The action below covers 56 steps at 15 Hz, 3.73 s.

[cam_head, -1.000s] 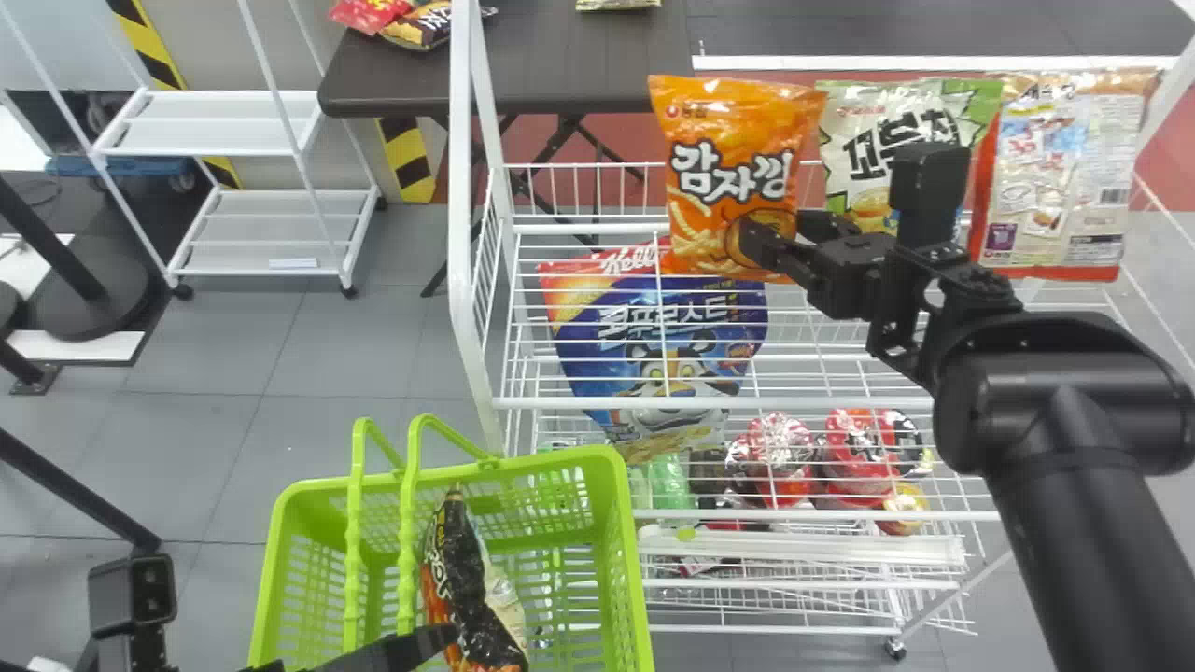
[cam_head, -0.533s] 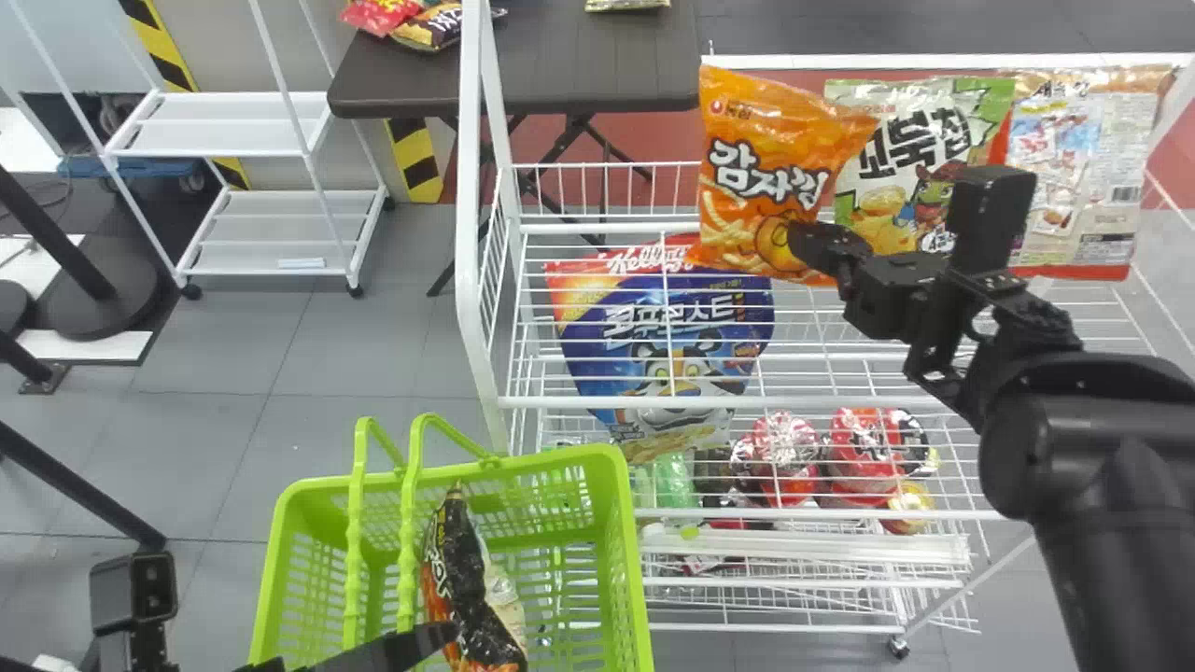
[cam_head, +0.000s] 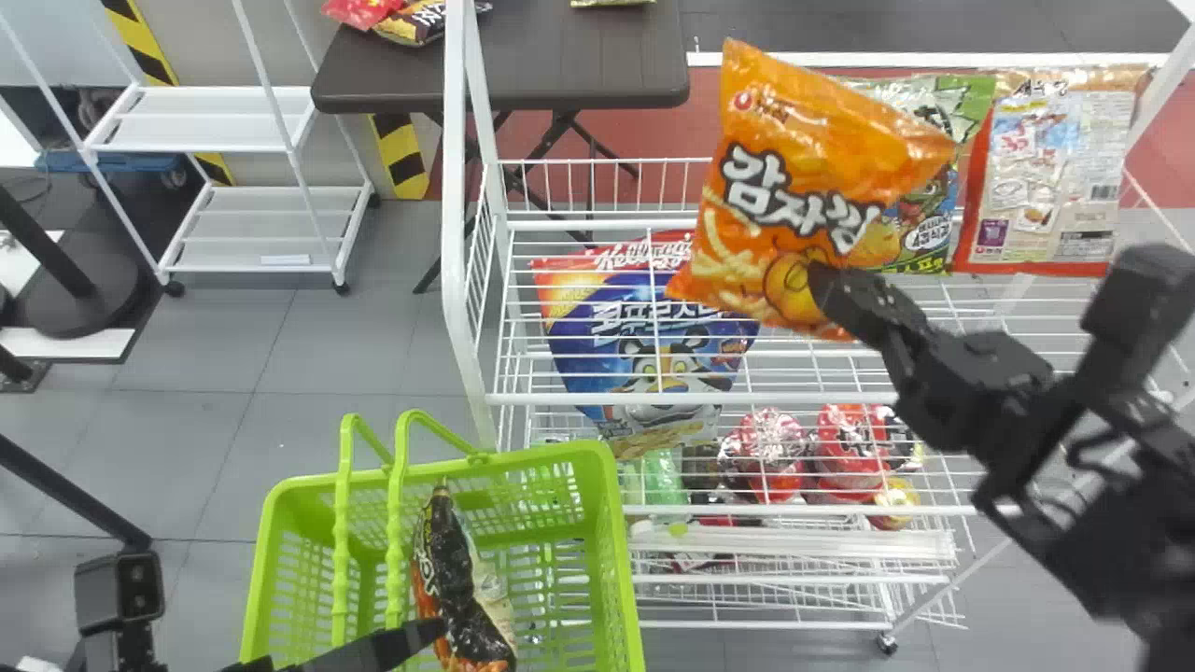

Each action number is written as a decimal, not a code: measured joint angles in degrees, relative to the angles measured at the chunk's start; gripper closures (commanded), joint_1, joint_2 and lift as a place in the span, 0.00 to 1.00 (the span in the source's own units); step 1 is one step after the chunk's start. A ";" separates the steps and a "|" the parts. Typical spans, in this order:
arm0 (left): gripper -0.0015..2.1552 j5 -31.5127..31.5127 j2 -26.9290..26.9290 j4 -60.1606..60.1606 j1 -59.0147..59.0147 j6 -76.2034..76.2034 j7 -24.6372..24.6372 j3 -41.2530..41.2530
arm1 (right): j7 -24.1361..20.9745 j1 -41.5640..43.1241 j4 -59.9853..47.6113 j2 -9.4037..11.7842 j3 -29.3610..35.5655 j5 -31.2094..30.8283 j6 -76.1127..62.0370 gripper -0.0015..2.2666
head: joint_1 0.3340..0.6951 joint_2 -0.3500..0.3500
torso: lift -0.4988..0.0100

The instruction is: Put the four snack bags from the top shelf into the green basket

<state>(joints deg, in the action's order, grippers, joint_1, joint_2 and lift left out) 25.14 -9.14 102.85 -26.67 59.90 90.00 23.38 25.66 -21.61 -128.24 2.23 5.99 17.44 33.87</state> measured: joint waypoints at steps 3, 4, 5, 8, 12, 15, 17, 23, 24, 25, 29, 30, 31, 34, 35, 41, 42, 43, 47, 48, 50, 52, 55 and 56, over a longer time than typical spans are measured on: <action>1.00 0.00 0.00 -0.08 0.18 0.00 0.00 0.01 | 0.31 -9.91 -8.70 -0.02 -1.92 1.59 4.70 0.99 | 1.00 0.67 | 0.98; 1.00 0.00 0.02 -0.08 0.20 0.00 0.00 0.07 | 0.37 -12.60 -10.32 -0.01 -3.24 1.55 6.50 0.99 | 1.00 0.71 | 0.98; 1.00 0.00 0.05 -0.08 0.21 0.00 0.00 0.12 | 0.43 -14.52 -11.21 0.05 -4.45 1.45 8.07 0.99 | 1.00 0.79 | 0.98; 1.00 0.00 0.24 -0.09 0.22 0.00 0.00 0.19 | 0.53 -17.52 -11.98 0.25 -8.31 1.01 16.51 0.99 | 1.00 0.91 | 0.98; 1.00 0.08 0.34 0.00 0.61 0.26 0.00 0.13 | -0.11 -15.82 -7.44 1.64 -14.54 -0.25 21.47 0.99 | 1.00 1.00 | 0.98; 1.00 0.05 0.43 0.22 0.88 0.84 0.00 -0.28 | -3.61 -9.92 0.19 2.15 -22.07 -2.75 23.56 0.99 | 1.00 1.00 | 0.98; 1.00 0.02 0.49 0.39 0.91 1.02 0.00 -0.35 | -6.99 -4.17 7.24 2.16 -27.71 -4.56 23.01 0.99 | 1.00 1.00 | 0.98; 1.00 0.20 0.53 0.42 0.83 1.06 0.00 -0.35 | -10.00 8.87 20.48 1.56 -38.25 -3.70 21.48 0.00 | 1.00 1.00 | 0.98; 1.00 0.23 0.51 0.35 0.83 1.06 0.00 -0.35 | -9.95 8.75 19.08 1.80 -38.13 -3.68 23.12 0.02 | 1.00 1.00 | 0.98; 1.00 0.25 0.47 0.26 0.83 1.06 0.00 -0.35 | -9.94 7.71 15.84 2.23 -37.17 -4.27 25.77 0.03 | 1.00 1.00 | 0.98; 1.00 0.26 0.36 0.00 1.12 1.05 0.00 -0.39 | -9.09 0.77 0.19 3.91 -28.13 -7.65 35.80 0.03 | 1.00 1.00 | 0.98; 1.00 0.26 0.35 -0.03 1.17 1.05 0.00 -0.42 | -8.73 -0.75 -2.64 4.13 -25.13 -7.37 36.28 0.03 | 1.00 1.00 | 0.98; 1.00 0.26 0.34 -0.07 1.19 1.05 0.00 -0.44 | -8.60 -2.07 -5.49 4.22 -21.17 -7.02 36.39 0.03 | 1.00 1.00 | 0.98; 1.00 0.32 0.28 -0.09 1.04 1.05 0.00 -0.44 | -8.83 -1.10 -8.67 3.97 -9.65 -6.80 36.41 0.03 | 1.00 0.79 | 0.98; 1.00 0.39 0.27 -0.09 0.87 1.05 0.00 -0.44 | -9.13 1.12 -7.72 3.82 -6.68 -7.28 35.88 0.03 | 1.00 0.64 | 0.98; 1.00 0.97 0.24 0.36 -0.30 1.05 0.00 -0.18 | -9.66 17.34 12.97 3.68 -0.35 -11.73 16.73 0.03 | 1.00 0.41 | 0.98; 1.00 1.02 0.24 0.46 -0.38 1.05 0.00 -0.19 | -9.66 19.79 16.90 3.68 -0.25 -12.66 12.65 0.03 | 1.00 0.39 | 0.98; 1.00 1.05 0.24 0.54 -0.47 1.05 0.00 -0.23 | -9.66 22.47 21.53 3.68 -0.21 -13.69 7.30 0.03 | 1.00 0.38 | 0.98; 1.00 1.29 0.34 0.83 -1.30 0.98 0.00 0.08 | -10.20 30.83 36.23 3.22 -0.51 -16.72 -2.73 0.03 | 1.00 0.35 | 0.98; 1.00 1.31 0.36 0.85 -1.43 0.94 0.00 0.14 | -10.20 32.34 38.89 3.10 -0.70 -16.88 -2.88 0.03 | 1.00 0.36 | 0.98; 1.00 1.31 0.42 1.07 -1.63 0.91 0.00 0.16 | -11.21 35.88 44.86 2.88 -1.52 -18.11 -3.08 0.07 | 1.00 0.36 | 0.98; 1.00 1.32 0.44 1.34 -1.97 0.89 0.00 0.15 | -13.12 38.45 49.42 2.59 -2.74 -20.39 -4.64 0.16 | 1.00 0.36 | 0.98; 1.00 1.32 0.42 1.46 -2.22 0.96 0.00 0.39 | -13.11 41.09 52.82 2.35 -3.63 -23.58 -5.33 0.94 | 1.00 0.37 | 0.98; 1.00 1.32 0.39 1.47 -2.24 0.99 0.00 0.47 | -13.19 41.31 53.24 2.31 -3.57 -23.78 -5.17 0.98 | 1.00 0.37 | 0.98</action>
<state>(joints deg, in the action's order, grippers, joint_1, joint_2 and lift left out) 26.45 -8.75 104.32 -28.91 60.89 90.00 23.85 12.47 19.70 -75.01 4.54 2.42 -6.34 28.71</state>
